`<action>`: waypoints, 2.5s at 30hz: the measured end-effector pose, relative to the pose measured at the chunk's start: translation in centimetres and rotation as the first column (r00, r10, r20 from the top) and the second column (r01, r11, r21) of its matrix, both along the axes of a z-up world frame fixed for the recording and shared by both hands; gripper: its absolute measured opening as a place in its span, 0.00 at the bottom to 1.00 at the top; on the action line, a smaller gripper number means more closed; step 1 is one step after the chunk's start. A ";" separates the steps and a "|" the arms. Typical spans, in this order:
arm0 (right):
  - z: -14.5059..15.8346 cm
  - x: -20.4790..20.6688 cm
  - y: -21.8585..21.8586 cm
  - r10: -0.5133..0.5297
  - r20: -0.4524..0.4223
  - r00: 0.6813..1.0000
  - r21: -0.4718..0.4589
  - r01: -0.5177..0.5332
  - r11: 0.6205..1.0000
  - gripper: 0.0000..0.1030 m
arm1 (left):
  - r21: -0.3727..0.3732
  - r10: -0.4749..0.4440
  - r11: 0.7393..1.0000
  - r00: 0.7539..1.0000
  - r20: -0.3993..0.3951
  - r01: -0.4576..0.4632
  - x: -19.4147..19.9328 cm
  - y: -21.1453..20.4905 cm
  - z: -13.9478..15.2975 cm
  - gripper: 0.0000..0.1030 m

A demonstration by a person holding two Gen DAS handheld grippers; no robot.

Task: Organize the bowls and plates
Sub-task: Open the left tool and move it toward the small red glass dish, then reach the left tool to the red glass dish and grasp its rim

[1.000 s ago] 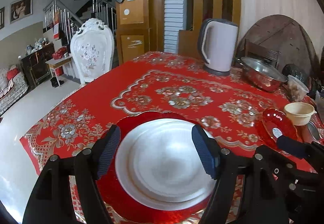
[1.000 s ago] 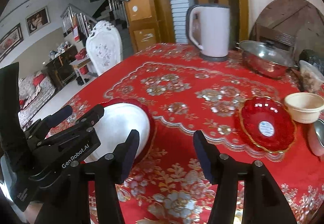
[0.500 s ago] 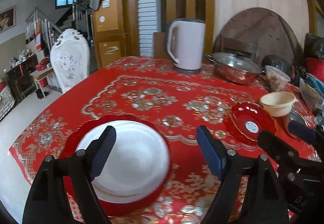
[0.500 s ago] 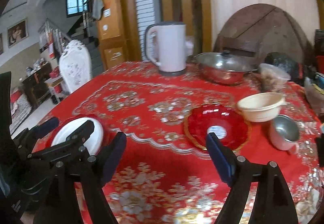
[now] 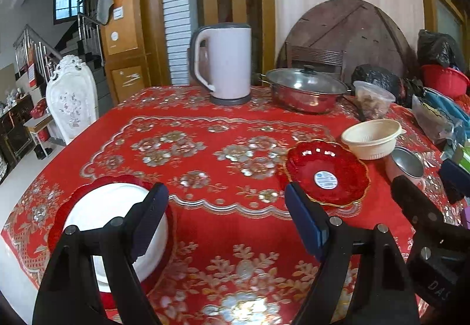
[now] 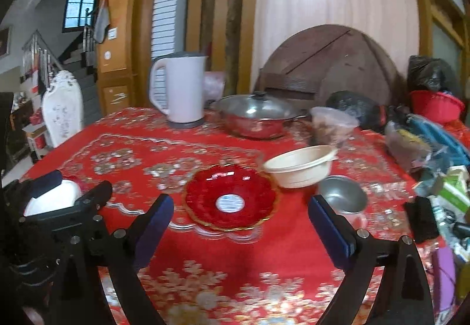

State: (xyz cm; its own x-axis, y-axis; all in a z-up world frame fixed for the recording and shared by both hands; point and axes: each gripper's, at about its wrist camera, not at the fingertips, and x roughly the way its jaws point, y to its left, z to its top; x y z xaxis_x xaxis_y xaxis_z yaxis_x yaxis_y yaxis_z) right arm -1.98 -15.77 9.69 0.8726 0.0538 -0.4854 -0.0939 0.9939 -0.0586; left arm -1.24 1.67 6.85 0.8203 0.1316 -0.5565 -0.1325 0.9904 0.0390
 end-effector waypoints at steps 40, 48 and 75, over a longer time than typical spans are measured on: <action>-4.0 7.8 -8.4 0.071 -0.278 0.958 0.301 0.017 0.954 0.99 | 0.014 -0.056 0.998 0.984 -0.168 0.060 7.9 -4.3 -2.2 0.79; -5.5 10.5 -9.2 0.129 -0.345 0.930 0.400 0.021 0.916 0.95 | 0.011 -0.060 0.998 0.973 -0.222 0.064 9.5 -4.5 -3.3 0.79; -9.4 15.6 -9.2 0.179 -0.449 0.876 0.468 0.060 0.882 0.72 | -0.060 -0.085 0.996 0.920 -0.383 0.067 16.7 -5.1 -7.4 0.79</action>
